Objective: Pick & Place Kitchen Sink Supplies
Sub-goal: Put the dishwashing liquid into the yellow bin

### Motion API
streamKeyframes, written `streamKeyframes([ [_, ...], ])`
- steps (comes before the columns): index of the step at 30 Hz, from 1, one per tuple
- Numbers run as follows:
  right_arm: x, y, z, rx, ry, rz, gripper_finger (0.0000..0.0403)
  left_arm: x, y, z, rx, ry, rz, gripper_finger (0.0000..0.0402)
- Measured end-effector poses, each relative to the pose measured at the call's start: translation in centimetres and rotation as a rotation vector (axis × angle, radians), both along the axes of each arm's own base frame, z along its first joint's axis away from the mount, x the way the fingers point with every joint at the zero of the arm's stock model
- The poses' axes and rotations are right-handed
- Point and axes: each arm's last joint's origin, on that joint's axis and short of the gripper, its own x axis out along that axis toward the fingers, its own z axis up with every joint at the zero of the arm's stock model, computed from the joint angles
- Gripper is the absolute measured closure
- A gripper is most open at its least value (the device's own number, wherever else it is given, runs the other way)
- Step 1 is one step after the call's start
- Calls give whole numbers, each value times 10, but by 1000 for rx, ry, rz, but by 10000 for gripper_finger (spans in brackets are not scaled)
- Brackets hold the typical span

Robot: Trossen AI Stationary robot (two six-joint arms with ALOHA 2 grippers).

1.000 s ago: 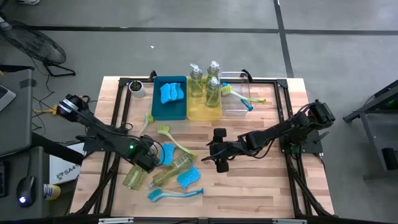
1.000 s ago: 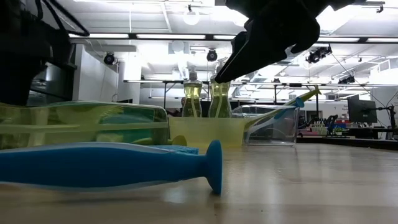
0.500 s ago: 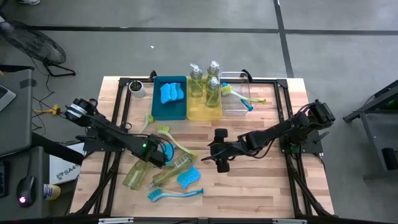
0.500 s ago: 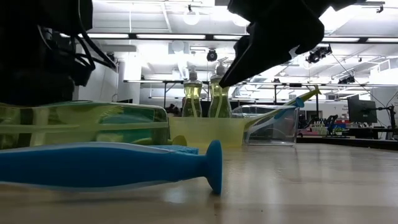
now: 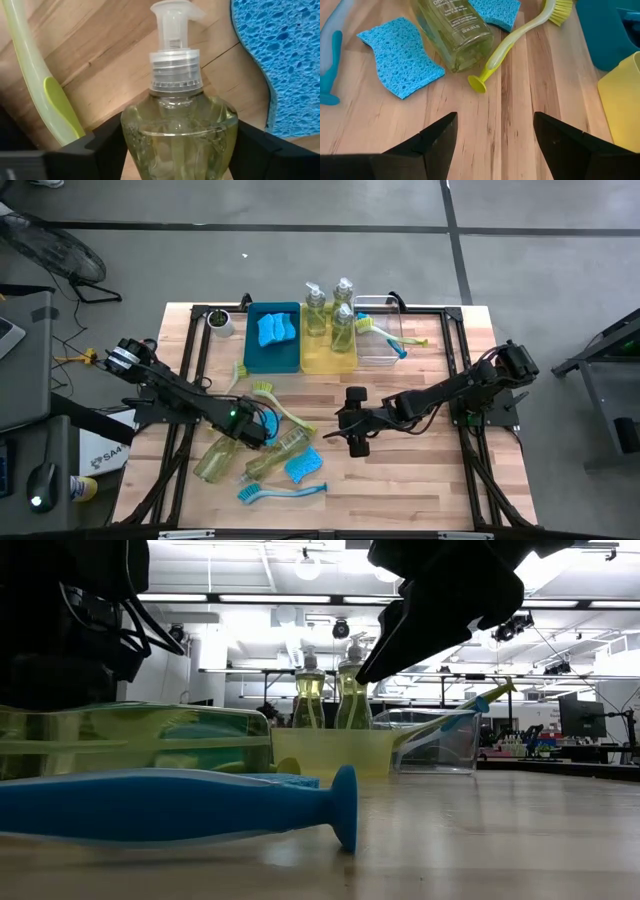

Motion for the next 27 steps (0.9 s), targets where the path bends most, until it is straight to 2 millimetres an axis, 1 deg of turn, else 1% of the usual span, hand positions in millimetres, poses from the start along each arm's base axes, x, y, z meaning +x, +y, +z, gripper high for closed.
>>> streamKeyframes([
  [8,0,0,0,0,0,0,149,1,-1,1,-8,1,-28,145],
  [15,0,0,0,-2,6,0,148,9,-3,12,4,-48,-79,157],
  [21,-8,-3,-7,-13,101,-52,148,11,-4,18,12,-53,-102,157],
  [25,-17,-7,-14,-35,197,-156,149,12,-3,30,55,-21,-110,158],
  [27,-21,-9,-16,-38,222,-191,149,14,-3,41,91,-26,-128,158],
])
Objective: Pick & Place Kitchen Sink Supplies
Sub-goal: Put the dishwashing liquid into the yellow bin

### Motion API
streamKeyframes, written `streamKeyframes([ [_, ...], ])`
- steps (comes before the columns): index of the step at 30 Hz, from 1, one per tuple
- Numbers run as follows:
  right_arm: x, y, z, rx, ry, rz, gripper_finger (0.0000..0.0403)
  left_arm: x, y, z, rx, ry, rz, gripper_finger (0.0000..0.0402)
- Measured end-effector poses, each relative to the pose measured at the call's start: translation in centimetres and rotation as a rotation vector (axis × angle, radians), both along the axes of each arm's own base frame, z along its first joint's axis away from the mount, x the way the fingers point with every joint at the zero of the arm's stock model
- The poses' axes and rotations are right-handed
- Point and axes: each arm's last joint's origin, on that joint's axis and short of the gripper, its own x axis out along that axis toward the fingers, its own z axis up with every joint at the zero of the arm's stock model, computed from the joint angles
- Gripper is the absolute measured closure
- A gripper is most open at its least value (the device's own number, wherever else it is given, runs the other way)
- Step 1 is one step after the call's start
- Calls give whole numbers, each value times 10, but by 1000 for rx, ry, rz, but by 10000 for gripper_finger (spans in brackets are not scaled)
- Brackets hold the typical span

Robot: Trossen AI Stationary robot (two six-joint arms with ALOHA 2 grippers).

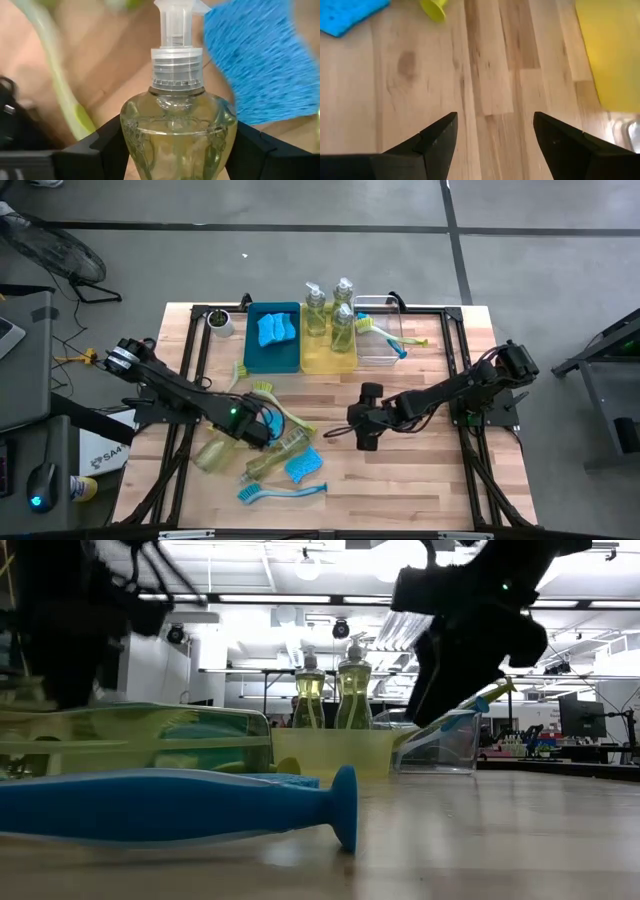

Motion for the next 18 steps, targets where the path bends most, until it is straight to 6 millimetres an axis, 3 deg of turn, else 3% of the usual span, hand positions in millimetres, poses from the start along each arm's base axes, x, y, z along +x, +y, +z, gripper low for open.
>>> streamKeyframes([
  [9,-21,1,-21,9,16,-59,153,25,-2,61,221,-202,-166,158],
  [18,-65,9,-18,12,-212,-145,155,67,33,110,503,-417,-318,158],
])
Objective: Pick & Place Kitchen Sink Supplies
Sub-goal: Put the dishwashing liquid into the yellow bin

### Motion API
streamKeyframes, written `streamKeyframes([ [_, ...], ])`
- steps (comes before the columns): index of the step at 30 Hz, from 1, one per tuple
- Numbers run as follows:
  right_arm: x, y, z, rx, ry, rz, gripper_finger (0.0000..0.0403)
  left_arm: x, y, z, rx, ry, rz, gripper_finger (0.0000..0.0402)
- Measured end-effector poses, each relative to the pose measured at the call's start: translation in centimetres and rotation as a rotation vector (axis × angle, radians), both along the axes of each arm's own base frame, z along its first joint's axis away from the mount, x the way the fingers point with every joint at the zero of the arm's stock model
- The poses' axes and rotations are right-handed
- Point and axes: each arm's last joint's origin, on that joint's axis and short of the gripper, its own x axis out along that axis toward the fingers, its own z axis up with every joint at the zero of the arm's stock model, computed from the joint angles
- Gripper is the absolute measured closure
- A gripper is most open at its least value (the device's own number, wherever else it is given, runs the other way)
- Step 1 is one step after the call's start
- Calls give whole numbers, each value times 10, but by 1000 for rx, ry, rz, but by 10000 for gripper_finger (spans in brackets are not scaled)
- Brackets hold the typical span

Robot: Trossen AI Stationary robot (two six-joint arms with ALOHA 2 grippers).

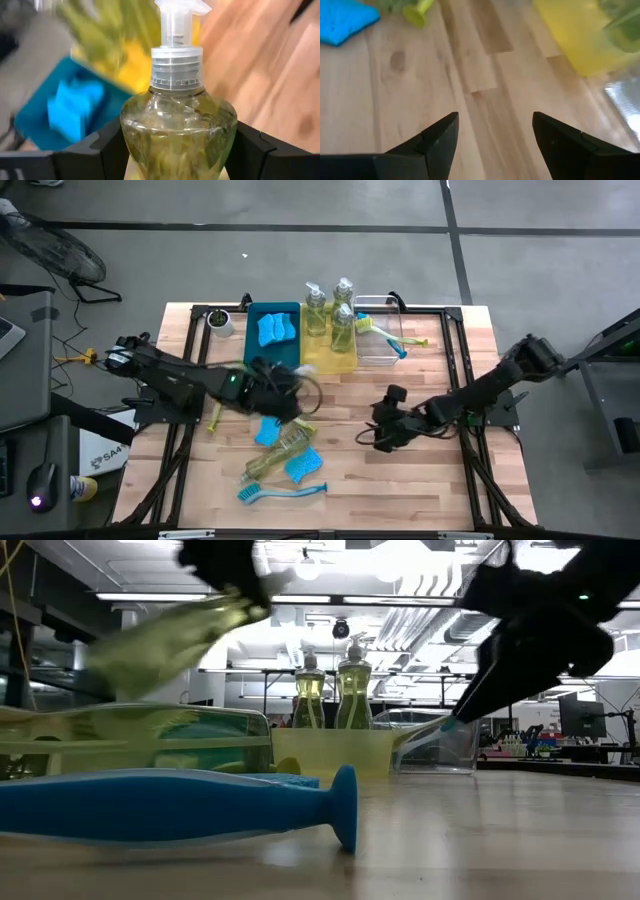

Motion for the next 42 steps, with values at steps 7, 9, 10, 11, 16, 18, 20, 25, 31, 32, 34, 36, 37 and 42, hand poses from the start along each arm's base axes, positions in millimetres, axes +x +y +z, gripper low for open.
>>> streamKeyframes([
  [7,-33,-7,0,-24,-203,-108,155,34,47,22,131,-176,-31,158],
  [9,-39,-10,-2,-38,-230,-131,155,40,61,27,169,-221,-13,158],
  [10,-41,-11,-2,-40,-246,-138,155,42,68,30,181,-241,-5,158],
  [11,-43,-12,-3,-40,-258,-142,155,44,74,32,190,-261,-1,158],
  [16,-47,-14,-7,-55,-258,-142,155,52,102,17,204,-376,-48,159],
  [18,-47,-14,-7,-55,-259,-142,155,52,113,4,205,-382,-75,159],
  [20,-48,-15,-8,-64,-253,-138,155,51,124,-7,207,-424,-97,159],
  [25,-48,-15,-7,-83,-255,-136,155,41,150,-25,243,-545,-130,159],
  [31,-47,-15,-6,-114,-269,-148,155,27,172,-36,273,-659,-176,159],
  [32,-47,-15,-6,-118,-271,-152,155,24,176,-40,272,-671,-193,159],
  [34,-47,-15,-6,-119,-277,-156,155,19,182,-46,278,-698,-210,159],
  [36,-47,-15,-6,-119,-277,-156,156,13,187,-49,299,-718,-203,160],
  [37,-47,-15,-6,-119,-277,-156,155,10,189,-52,306,-723,-202,160],
  [42,-46,-16,-5,-137,-281,-160,155,0,201,-65,300,-794,-292,160],
])
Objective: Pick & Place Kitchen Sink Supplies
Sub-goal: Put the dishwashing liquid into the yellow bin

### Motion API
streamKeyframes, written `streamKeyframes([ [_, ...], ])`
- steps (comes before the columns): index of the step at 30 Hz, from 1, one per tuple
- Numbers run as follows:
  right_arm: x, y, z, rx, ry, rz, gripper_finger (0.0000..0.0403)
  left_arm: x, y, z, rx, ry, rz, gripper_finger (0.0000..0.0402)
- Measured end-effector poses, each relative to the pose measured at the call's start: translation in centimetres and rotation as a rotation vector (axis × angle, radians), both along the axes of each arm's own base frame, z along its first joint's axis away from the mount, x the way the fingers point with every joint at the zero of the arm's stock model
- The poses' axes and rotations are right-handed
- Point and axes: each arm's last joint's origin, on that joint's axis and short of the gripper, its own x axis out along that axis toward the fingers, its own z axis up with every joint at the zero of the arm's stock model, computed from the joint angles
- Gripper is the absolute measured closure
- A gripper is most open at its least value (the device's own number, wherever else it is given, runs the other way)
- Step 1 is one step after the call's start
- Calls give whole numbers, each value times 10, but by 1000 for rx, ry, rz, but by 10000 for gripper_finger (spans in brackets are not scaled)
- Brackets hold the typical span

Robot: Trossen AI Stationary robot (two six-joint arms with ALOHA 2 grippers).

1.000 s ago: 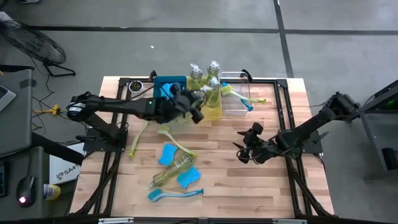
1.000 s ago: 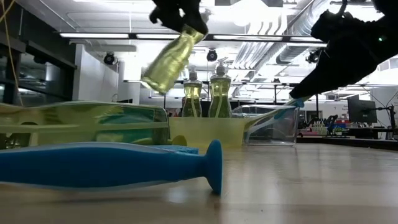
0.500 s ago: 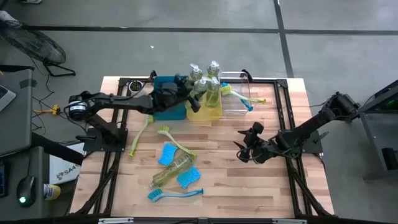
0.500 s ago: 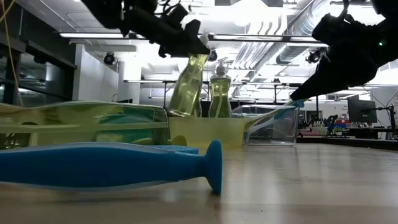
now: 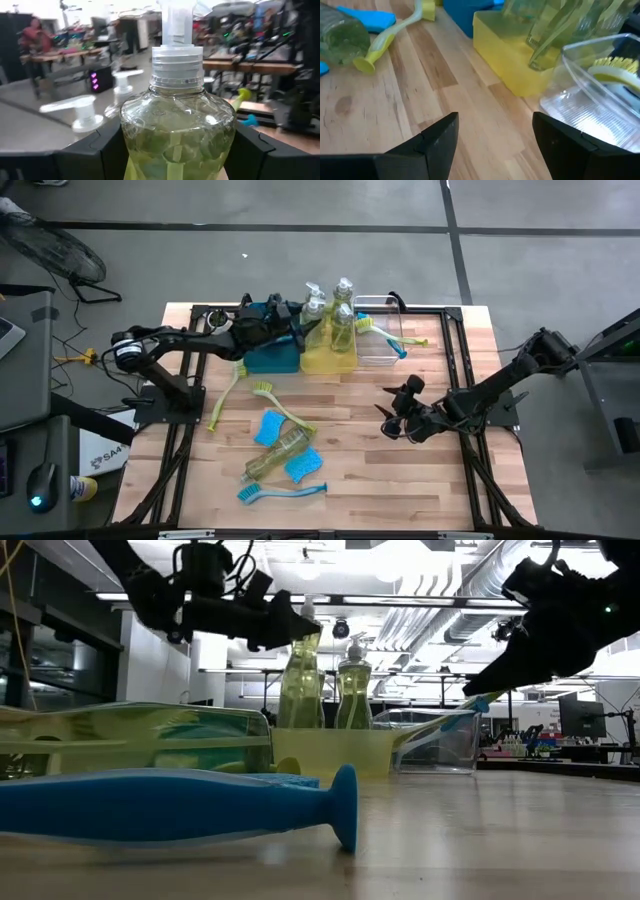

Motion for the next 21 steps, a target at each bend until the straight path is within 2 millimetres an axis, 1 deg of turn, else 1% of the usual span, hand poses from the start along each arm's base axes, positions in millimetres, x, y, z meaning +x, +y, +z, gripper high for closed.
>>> streamKeyframes([
  [2,1,0,1,-9,-14,-5,155,-3,4,-5,0,-4,-26,160],
  [6,2,-2,2,-9,-20,-19,155,0,10,-13,-6,-19,-111,160],
  [14,6,-10,2,-22,-9,-31,155,8,15,-30,33,-33,-140,160],
  [17,8,-12,4,-20,-15,-21,155,8,22,-36,26,-45,-145,160],
  [21,11,-13,5,-14,-20,-12,155,8,37,-46,-3,-53,-150,160],
])
